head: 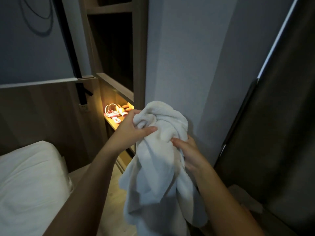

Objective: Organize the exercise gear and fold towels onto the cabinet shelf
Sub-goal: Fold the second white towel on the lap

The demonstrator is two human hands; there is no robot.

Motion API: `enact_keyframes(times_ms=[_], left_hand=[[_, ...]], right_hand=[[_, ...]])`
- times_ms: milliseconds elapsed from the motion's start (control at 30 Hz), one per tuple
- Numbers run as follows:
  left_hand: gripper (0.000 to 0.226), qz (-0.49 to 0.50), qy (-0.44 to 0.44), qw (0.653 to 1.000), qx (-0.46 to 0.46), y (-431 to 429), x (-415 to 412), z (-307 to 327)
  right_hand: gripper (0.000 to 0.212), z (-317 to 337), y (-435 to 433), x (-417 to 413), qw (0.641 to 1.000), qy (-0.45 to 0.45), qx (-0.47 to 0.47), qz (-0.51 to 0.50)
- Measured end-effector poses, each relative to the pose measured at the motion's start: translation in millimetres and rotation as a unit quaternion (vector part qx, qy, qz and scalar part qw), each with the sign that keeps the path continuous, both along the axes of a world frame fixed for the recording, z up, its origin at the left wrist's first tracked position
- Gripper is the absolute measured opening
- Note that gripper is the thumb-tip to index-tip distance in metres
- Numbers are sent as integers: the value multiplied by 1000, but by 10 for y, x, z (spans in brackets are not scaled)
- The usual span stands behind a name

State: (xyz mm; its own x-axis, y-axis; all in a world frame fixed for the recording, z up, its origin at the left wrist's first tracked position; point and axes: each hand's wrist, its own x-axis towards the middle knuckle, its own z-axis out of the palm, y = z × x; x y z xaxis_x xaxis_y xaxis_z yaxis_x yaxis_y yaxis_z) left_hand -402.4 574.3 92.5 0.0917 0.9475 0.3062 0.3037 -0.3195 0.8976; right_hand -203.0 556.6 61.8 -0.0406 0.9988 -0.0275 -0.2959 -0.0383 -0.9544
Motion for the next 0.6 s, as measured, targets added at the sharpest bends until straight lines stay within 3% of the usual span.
enact_keyframes(times_ms=[300, 600], left_hand=[[80, 9, 28, 995, -92, 895, -699, -321], [63, 6, 13, 991, -134, 1823, -1298, -836]], right_hand=[[21, -389, 778, -854, 997, 20, -42, -61], [28, -760, 1730, -1397, 995, 1, -92, -39]])
